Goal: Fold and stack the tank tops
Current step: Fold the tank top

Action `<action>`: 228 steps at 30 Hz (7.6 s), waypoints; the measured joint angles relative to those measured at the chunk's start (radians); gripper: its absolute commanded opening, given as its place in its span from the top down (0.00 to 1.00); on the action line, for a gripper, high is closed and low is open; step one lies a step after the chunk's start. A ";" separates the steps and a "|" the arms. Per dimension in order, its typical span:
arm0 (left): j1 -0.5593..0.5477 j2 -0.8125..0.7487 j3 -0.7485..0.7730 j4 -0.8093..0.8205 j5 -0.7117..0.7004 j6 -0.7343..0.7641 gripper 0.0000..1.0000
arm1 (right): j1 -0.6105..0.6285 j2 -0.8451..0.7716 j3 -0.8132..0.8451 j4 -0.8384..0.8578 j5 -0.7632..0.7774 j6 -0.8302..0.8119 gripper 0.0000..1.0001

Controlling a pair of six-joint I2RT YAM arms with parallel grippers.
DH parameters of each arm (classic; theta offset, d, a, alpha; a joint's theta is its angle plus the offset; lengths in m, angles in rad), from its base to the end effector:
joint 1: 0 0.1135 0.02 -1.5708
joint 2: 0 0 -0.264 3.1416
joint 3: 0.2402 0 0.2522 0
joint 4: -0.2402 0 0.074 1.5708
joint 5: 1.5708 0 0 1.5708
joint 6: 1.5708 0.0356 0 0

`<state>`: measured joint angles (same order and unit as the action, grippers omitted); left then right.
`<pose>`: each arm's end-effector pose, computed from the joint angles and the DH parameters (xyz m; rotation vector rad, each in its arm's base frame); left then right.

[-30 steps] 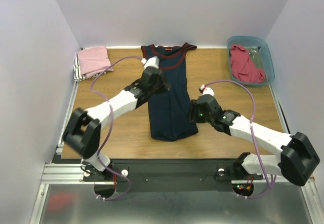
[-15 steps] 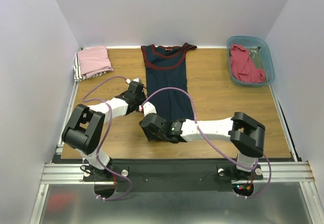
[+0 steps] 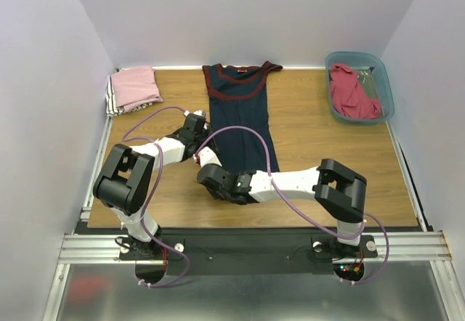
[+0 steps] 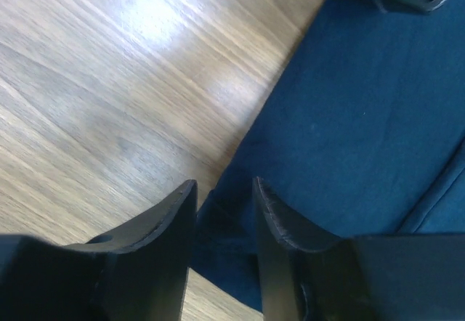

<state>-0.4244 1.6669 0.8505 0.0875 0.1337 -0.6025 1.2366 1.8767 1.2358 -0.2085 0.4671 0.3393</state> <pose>0.3064 -0.1436 0.1661 -0.1410 2.3843 -0.6643 0.1469 0.3741 0.1874 -0.8142 2.1688 0.2298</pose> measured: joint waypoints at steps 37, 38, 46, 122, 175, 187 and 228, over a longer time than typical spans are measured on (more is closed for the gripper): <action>0.001 0.108 0.094 0.016 0.074 0.008 1.00 | 0.024 -0.124 -0.074 -0.100 -0.018 0.051 1.00; 0.001 0.111 0.101 0.008 0.075 0.010 1.00 | 0.026 -0.146 -0.074 -0.108 -0.013 0.053 1.00; 0.005 0.118 0.119 -0.020 0.078 0.019 1.00 | 0.051 -0.212 -0.075 -0.151 0.042 0.073 1.00; -0.386 0.424 0.544 -0.076 0.153 0.045 0.65 | -0.509 -0.654 -0.663 0.008 -0.246 0.290 0.64; -0.366 0.431 0.543 -0.070 0.172 0.044 0.70 | -0.489 -0.663 -0.727 -0.008 -0.123 0.411 0.68; -0.365 0.432 0.543 -0.069 0.173 0.043 0.71 | -0.489 -0.639 -0.726 -0.008 -0.122 0.434 0.65; -0.354 0.447 0.543 -0.045 0.190 0.018 0.80 | -0.489 -0.709 -0.761 0.015 -0.166 0.485 1.00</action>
<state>-0.7784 2.1143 1.3933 0.0425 0.3237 -0.5850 0.7475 1.1679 0.4744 -0.1936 0.3012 0.8246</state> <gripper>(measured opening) 0.227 0.012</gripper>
